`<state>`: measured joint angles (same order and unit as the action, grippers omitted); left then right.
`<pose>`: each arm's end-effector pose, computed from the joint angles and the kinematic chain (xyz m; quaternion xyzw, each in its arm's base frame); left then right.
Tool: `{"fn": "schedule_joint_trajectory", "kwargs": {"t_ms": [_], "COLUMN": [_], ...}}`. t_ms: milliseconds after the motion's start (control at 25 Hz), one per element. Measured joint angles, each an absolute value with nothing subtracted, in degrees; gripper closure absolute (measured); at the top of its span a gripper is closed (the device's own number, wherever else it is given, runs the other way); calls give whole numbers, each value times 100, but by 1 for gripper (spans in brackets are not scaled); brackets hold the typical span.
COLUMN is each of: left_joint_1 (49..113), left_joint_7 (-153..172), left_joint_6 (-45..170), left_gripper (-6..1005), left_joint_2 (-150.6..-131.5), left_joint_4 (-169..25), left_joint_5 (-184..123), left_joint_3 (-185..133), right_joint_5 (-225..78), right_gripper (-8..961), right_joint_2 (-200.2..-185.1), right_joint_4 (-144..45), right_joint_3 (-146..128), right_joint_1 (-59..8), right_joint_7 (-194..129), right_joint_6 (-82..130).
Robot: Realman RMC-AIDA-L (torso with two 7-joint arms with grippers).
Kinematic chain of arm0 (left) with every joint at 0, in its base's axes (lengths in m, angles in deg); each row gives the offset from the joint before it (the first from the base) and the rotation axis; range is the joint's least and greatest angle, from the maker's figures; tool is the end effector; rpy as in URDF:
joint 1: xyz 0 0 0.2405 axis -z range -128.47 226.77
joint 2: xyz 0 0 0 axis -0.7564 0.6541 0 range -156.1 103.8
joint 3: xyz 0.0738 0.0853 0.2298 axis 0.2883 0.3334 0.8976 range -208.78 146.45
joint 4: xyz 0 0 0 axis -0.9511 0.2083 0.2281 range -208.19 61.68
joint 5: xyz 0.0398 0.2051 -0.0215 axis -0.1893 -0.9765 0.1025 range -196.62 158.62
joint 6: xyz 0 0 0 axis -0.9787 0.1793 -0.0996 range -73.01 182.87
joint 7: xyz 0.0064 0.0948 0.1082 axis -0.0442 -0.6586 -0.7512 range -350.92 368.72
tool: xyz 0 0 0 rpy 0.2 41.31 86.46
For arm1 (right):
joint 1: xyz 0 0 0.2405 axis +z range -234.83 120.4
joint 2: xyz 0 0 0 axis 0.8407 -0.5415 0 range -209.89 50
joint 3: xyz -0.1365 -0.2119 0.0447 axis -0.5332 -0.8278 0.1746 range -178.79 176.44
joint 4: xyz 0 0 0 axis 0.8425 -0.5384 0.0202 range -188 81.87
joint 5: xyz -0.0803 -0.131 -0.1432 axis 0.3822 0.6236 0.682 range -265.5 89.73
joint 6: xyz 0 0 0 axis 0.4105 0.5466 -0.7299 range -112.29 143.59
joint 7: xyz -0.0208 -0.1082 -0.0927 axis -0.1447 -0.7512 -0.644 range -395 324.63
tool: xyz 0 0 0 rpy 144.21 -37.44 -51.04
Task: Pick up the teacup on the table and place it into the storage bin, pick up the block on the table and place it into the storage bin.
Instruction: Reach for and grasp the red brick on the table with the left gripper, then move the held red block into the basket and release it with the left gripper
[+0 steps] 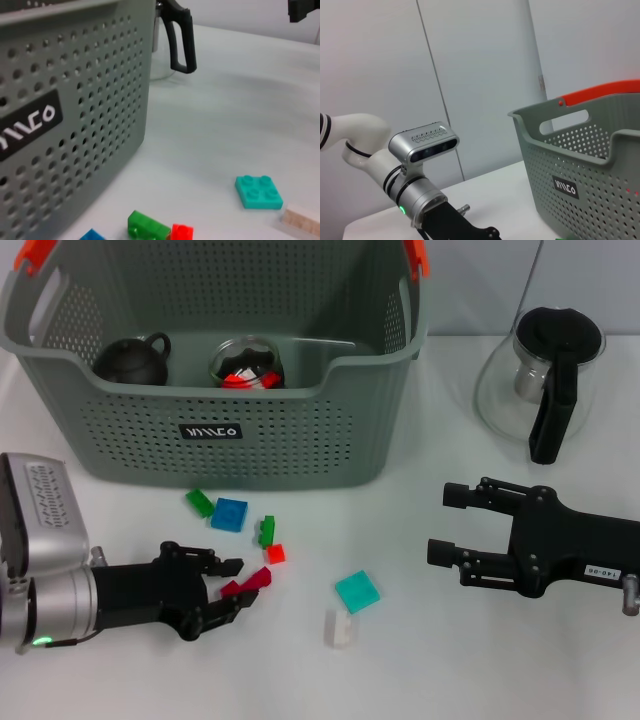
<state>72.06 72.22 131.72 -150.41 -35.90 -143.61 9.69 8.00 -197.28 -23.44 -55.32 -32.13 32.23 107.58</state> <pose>-0.3172 0.2885 -0.0493 -0.9624 -0.1730 -0.1125 0.1765 0.2627 0.2948 -0.0193 -0.9284 0.1685 0.3163 0.0982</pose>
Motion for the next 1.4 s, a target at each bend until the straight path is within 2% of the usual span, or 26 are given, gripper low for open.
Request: {"fn": "schedule_joint_trajectory", "kwargs": {"t_ms": [1120,1360,1400], "left_joint_1": [7120,7146,7151], "left_joint_7": [7194,7233,7270], "left_joint_6": [13011,13001,13001], "left_gripper": [677,824,825], "left_joint_2": [-15060,-15060,-15057], "left_joint_4": [-3589,-3581,-3581], "left_joint_5": [-14384,-14439,-14444], "left_joint_3": [1003,980,972], "right_joint_5": [800,800,800], "right_gripper": [131,131,131], "right_joint_2": [-19737,-19730,-19730], "right_joint_4": [-2345,-2345,-2345], "right_joint_3": [-5532,-5531,-5532], "right_joint_1": [-3223,-3206,-3202], "right_joint_7": [3225,3231,3231], "right_joint_6": [10794,10794,10794]}}
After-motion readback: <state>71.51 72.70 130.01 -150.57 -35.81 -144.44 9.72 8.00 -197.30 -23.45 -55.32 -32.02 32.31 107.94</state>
